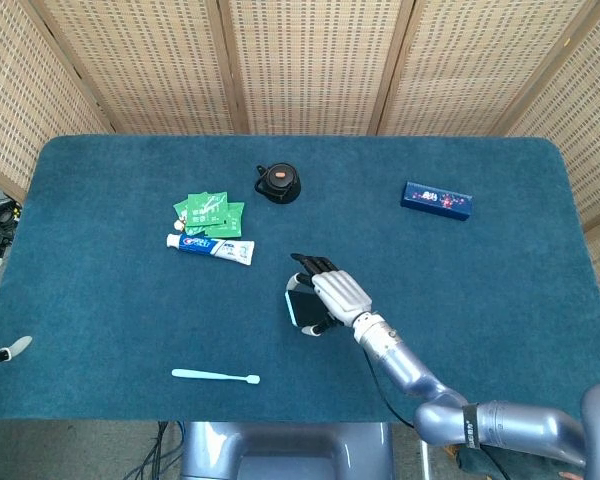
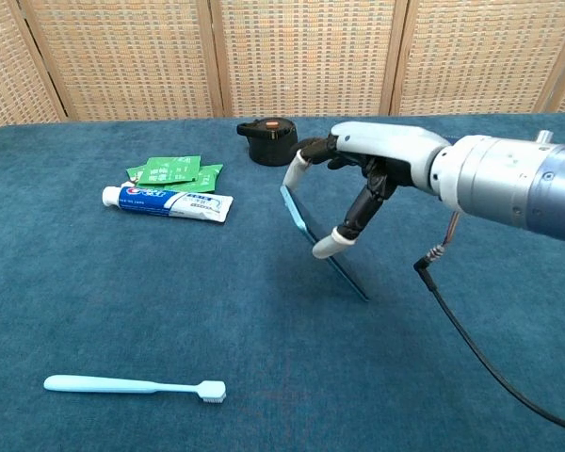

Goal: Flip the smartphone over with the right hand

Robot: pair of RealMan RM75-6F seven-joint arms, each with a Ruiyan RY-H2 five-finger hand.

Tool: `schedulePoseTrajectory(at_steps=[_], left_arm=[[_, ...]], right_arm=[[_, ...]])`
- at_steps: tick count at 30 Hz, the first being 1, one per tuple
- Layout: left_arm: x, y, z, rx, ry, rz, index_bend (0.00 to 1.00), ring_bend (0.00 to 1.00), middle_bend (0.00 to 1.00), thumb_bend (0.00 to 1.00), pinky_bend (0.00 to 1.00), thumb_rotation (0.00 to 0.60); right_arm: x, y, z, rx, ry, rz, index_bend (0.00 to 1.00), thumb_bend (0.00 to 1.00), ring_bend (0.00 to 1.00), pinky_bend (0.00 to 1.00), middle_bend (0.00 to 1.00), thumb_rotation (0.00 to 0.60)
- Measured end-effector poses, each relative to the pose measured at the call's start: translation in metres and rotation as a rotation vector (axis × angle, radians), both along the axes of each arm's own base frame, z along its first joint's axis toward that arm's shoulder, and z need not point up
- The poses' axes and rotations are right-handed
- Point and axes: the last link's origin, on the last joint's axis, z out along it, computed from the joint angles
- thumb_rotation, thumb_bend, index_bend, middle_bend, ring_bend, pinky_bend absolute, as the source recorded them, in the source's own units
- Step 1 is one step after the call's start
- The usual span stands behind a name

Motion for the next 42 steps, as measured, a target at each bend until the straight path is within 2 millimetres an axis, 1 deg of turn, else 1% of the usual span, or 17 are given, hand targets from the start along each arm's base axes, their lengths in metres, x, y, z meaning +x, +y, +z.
schedulePoseTrajectory(at_steps=[3, 7, 8, 9, 11, 13, 15, 17, 18, 21, 24, 27, 31, 33, 36, 38, 42], left_arm=[[0.0, 0.0, -0.001, -0.002, 0.001, -0.001, 0.0, 0.0, 0.0, 0.0, 0.0, 0.6], [0.001, -0.001, -0.002, -0.006, 0.004, -0.003, 0.0, 0.0, 0.0, 0.0, 0.0, 0.6], [0.001, -0.001, -0.002, -0.007, 0.004, -0.003, 0.0, 0.0, 0.0, 0.0, 0.0, 0.6], [0.001, -0.001, -0.003, -0.008, 0.004, -0.004, 0.0, 0.0, 0.0, 0.0, 0.0, 0.6], [0.002, -0.001, -0.003, -0.009, 0.004, -0.003, 0.0, 0.0, 0.0, 0.0, 0.0, 0.6], [0.002, -0.002, -0.003, -0.008, 0.006, -0.004, 0.0, 0.0, 0.0, 0.0, 0.0, 0.6], [0.003, -0.003, -0.004, -0.009, 0.008, -0.007, 0.0, 0.0, 0.0, 0.0, 0.0, 0.6], [0.004, -0.004, -0.004, -0.012, 0.01, -0.013, 0.0, 0.0, 0.0, 0.0, 0.0, 0.6], [0.005, -0.005, -0.005, -0.013, 0.012, -0.017, 0.0, 0.0, 0.0, 0.0, 0.0, 0.6], [0.007, -0.007, -0.005, -0.015, 0.012, -0.024, 0.0, 0.0, 0.0, 0.0, 0.0, 0.6], [0.009, -0.009, -0.005, -0.012, 0.008, -0.034, 0.0, 0.0, 0.0, 0.0, 0.0, 0.6], [0.01, -0.011, -0.003, -0.006, 0.0, -0.042, 0.0, 0.0, 0.0, 0.0, 0.0, 0.6], [0.011, -0.015, -0.001, -0.003, -0.008, -0.056, 0.0, 0.0, 0.0, 0.0, 0.0, 0.6], [0.012, -0.018, 0.0, -0.003, -0.011, -0.067, 0.0, 0.0, 0.0, 0.0, 0.0, 0.6], [0.014, -0.022, 0.002, 0.002, -0.012, -0.083, 0.0, 0.0, 0.0, 0.0, 0.0, 0.6], [0.015, -0.024, 0.002, 0.005, -0.011, -0.092, 0.0, 0.0, 0.0, 0.0, 0.0, 0.6], [0.016, -0.029, 0.0, 0.002, -0.002, -0.11, 0.0, 0.0, 0.0, 0.0, 0.0, 0.6]], right_arm=[[-0.007, -0.003, 0.012, 0.01, -0.103, -0.064, 0.71, 0.44, 0.0, 0.0, 0.05, 0.6], [-0.031, -0.009, 0.026, 0.017, -0.207, -0.173, 0.7, 0.44, 0.0, 0.0, 0.05, 0.6], [-0.037, -0.01, 0.029, 0.018, -0.223, -0.196, 0.66, 0.44, 0.0, 0.0, 0.05, 0.6], [-0.047, -0.012, 0.032, 0.017, -0.237, -0.227, 0.59, 0.43, 0.0, 0.0, 0.04, 0.6], [-0.064, -0.015, 0.037, 0.014, -0.249, -0.271, 0.36, 0.42, 0.0, 0.0, 0.02, 0.6], [-0.083, -0.017, 0.042, 0.013, -0.255, -0.316, 0.1, 0.39, 0.0, 0.0, 0.0, 0.6], [-0.104, -0.019, 0.047, 0.013, -0.255, -0.355, 0.01, 0.31, 0.0, 0.0, 0.0, 0.6], [-0.128, -0.02, 0.052, 0.01, -0.24, -0.397, 0.0, 0.23, 0.0, 0.0, 0.0, 0.6], [-0.145, -0.022, 0.056, 0.005, -0.225, -0.432, 0.0, 0.21, 0.0, 0.0, 0.0, 0.6], [-0.189, -0.026, 0.069, -0.013, -0.183, -0.522, 0.0, 0.2, 0.0, 0.0, 0.0, 0.6], [-0.225, -0.027, 0.087, -0.049, -0.156, -0.603, 0.0, 0.2, 0.0, 0.0, 0.0, 0.6], [-0.248, -0.023, 0.105, -0.088, -0.163, -0.653, 0.0, 0.2, 0.0, 0.0, 0.0, 0.6], [-0.264, -0.014, 0.131, -0.14, -0.151, -0.646, 0.0, 0.19, 0.0, 0.0, 0.0, 0.6], [-0.266, -0.008, 0.141, -0.165, -0.134, -0.612, 0.0, 0.16, 0.0, 0.0, 0.0, 0.6], [-0.267, 0.003, 0.154, -0.205, -0.093, -0.537, 0.0, 0.05, 0.0, 0.0, 0.0, 0.6], [-0.265, 0.009, 0.161, -0.239, -0.052, -0.478, 0.0, 0.01, 0.0, 0.0, 0.0, 0.6], [-0.26, 0.028, 0.173, -0.341, 0.092, -0.322, 0.0, 0.0, 0.0, 0.0, 0.0, 0.6]])
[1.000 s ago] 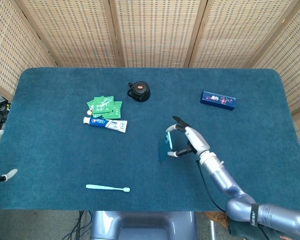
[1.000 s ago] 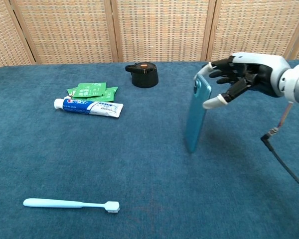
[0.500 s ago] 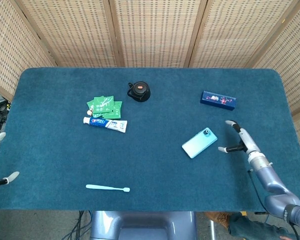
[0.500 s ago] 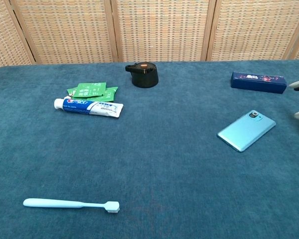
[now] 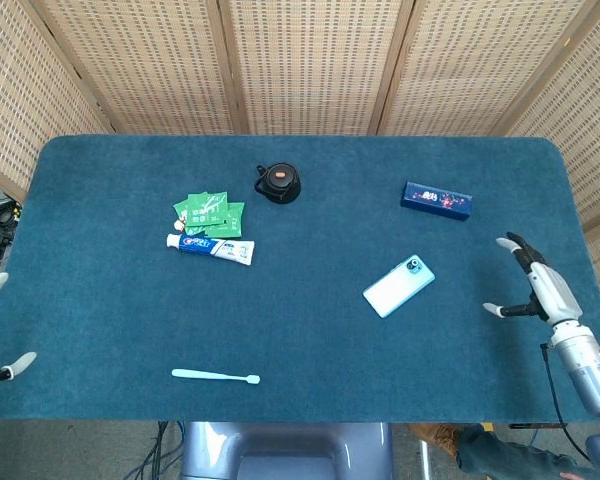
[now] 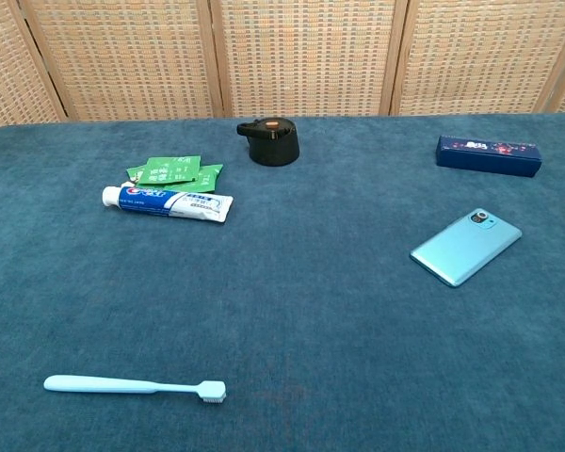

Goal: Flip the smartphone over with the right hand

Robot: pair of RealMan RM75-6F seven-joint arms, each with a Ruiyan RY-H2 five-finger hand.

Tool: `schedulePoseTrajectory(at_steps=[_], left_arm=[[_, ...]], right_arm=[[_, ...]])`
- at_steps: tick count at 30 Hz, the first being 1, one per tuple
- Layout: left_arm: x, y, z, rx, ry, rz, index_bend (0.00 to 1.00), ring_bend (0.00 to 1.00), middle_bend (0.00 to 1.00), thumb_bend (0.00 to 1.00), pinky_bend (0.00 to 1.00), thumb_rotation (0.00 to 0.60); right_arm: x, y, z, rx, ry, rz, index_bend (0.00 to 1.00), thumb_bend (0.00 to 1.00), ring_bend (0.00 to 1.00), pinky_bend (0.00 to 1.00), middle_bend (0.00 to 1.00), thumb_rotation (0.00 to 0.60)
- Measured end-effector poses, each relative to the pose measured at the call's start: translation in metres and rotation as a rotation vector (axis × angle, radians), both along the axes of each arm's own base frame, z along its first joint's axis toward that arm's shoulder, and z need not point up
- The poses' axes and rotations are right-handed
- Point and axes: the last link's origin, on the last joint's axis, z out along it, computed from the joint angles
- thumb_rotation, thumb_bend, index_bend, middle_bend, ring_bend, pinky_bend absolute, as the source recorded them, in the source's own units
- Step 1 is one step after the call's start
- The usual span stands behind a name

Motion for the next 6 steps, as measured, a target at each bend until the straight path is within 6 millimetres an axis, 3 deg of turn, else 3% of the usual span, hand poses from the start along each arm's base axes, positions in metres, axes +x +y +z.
schedulePoseTrajectory(at_steps=[6], left_arm=[[0.001, -0.005, -0.003, -0.004, 0.012, -0.016, 0.0, 0.0, 0.0, 0.0, 0.0, 0.6]], right_arm=[[0.018, 0.042, 0.01, -0.12, 0.276, 0.176, 0.0, 0.0, 0.0, 0.0, 0.0, 0.6]])
